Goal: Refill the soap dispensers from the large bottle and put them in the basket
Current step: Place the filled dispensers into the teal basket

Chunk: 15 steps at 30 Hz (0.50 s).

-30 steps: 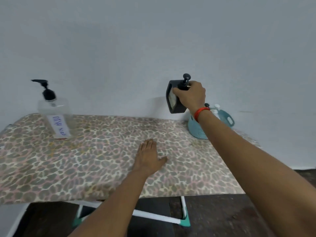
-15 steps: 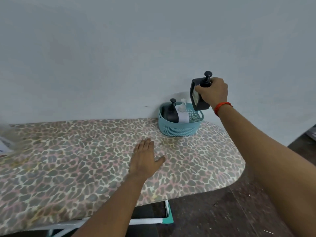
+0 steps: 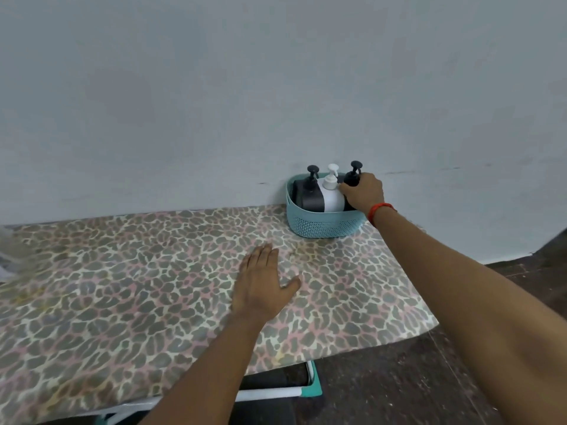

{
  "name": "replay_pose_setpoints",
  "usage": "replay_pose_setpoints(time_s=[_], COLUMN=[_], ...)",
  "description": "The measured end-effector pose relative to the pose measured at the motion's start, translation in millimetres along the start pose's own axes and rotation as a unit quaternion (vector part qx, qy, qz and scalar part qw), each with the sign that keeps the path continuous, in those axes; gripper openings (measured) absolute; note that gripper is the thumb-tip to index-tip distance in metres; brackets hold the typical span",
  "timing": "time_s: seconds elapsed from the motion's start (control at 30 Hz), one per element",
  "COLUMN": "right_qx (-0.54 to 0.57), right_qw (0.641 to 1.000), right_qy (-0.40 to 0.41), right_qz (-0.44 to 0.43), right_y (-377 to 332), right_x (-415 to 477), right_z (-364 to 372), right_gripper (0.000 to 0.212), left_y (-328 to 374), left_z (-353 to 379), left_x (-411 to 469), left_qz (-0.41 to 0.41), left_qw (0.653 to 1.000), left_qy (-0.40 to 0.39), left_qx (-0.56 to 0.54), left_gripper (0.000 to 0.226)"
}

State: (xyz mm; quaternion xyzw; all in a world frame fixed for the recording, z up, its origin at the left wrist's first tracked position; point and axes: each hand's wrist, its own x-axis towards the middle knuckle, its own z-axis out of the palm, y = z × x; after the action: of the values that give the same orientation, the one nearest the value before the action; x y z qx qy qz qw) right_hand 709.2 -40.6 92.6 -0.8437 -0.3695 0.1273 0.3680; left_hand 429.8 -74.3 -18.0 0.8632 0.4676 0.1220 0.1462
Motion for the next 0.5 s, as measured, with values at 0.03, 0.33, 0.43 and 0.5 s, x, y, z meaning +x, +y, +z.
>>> replay_pose_setpoints(time_s=[0.03,0.33,0.43,0.5], right_qx=[-0.009,-0.183,-0.192,-0.181], right_qw=[1.000,0.962,0.967,0.971], right_qy=[-0.019,-0.192,-0.148,-0.129], right_qz=[-0.005,-0.056,-0.082,-0.091], right_y=[0,5,10,13], right_x=[3,15,10,8], right_z=[-1,-39,-34,-32], right_gripper=[0.037,0.072,0.076,0.074], left_y=[0,1,1,2], left_z=[0,-1,-2,-2], left_x=[0,-2,-2,-2], left_qz=[0.000,-0.001,-0.001,-0.001], left_qw=[1.000,1.000,1.000,1.000], left_qy=[0.002,-0.001,-0.001,-0.002], left_qx=[-0.001,0.002,0.003,0.003], left_gripper=[0.092,0.093,0.092,0.092])
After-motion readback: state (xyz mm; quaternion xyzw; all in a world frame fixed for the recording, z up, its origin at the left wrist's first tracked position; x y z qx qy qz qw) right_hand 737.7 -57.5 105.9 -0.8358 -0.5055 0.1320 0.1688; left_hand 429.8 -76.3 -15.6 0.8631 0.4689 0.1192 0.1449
